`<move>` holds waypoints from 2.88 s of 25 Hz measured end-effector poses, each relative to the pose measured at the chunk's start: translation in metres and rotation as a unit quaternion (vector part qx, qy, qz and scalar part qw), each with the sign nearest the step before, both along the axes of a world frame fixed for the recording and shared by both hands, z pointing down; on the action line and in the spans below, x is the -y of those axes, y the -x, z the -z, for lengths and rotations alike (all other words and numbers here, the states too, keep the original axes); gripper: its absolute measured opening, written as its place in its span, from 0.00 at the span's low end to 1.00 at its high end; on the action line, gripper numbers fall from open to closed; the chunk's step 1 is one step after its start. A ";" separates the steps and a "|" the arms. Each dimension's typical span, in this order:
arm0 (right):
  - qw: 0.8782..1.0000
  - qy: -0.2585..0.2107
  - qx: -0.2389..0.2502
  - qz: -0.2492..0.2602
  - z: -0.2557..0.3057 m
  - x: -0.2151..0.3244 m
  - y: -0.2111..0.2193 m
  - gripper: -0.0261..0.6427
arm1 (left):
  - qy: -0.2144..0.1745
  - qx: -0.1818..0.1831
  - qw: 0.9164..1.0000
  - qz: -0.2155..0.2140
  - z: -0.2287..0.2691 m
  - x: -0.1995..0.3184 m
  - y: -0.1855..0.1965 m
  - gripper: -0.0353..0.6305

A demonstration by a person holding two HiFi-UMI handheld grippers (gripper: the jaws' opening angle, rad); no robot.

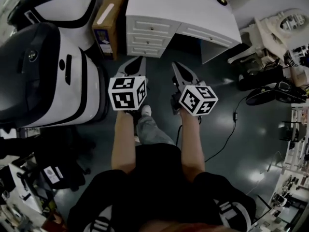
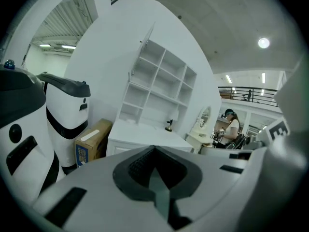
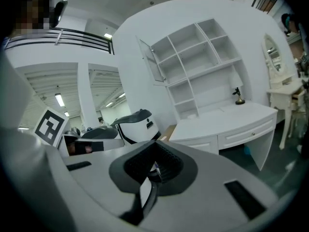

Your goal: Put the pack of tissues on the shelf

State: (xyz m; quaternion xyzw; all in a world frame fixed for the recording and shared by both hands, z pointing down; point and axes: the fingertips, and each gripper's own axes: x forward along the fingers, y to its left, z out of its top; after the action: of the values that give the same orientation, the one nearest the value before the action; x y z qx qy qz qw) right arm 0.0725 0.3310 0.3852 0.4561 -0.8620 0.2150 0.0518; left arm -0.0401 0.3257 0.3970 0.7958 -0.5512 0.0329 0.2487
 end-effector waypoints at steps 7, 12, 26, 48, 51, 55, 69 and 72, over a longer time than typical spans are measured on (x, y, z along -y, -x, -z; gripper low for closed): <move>0.999 -0.019 0.036 -0.027 0.032 0.059 -0.044 0.07 | -0.013 0.022 1.000 -0.018 0.030 0.050 -0.029 0.07; 0.997 -0.029 0.067 -0.010 0.042 0.100 -0.043 0.07 | -0.030 0.044 0.998 -0.036 0.049 0.082 -0.053 0.07; 0.992 -0.072 0.092 0.049 0.070 0.177 -0.021 0.07 | -0.069 0.074 0.994 0.037 0.079 0.132 -0.008 0.07; 0.992 -0.031 0.088 -0.088 0.022 0.319 -0.120 0.07 | -0.044 0.076 0.996 -0.020 0.044 0.300 -0.067 0.07; 0.993 -0.026 0.085 -0.078 0.018 0.335 -0.109 0.07 | -0.038 0.078 0.996 -0.025 0.041 0.317 -0.067 0.07; 0.993 -0.014 0.091 -0.077 0.013 0.361 -0.098 0.07 | -0.030 0.080 0.996 -0.028 0.036 0.336 -0.058 0.07; 0.996 0.031 0.078 0.023 -0.023 0.441 0.023 0.07 | 0.015 0.072 0.997 0.027 0.001 0.410 0.023 0.07; 0.996 0.035 0.077 0.020 -0.027 0.461 0.030 0.07 | 0.017 0.068 0.997 0.027 -0.003 0.431 0.032 0.07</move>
State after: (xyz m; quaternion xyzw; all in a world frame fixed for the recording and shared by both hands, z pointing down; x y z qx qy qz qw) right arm 0.0426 -0.1296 0.4121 0.4186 -0.8644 0.2786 0.0053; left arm -0.0718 -0.1051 0.4004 0.7723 -0.5872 0.0895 0.2255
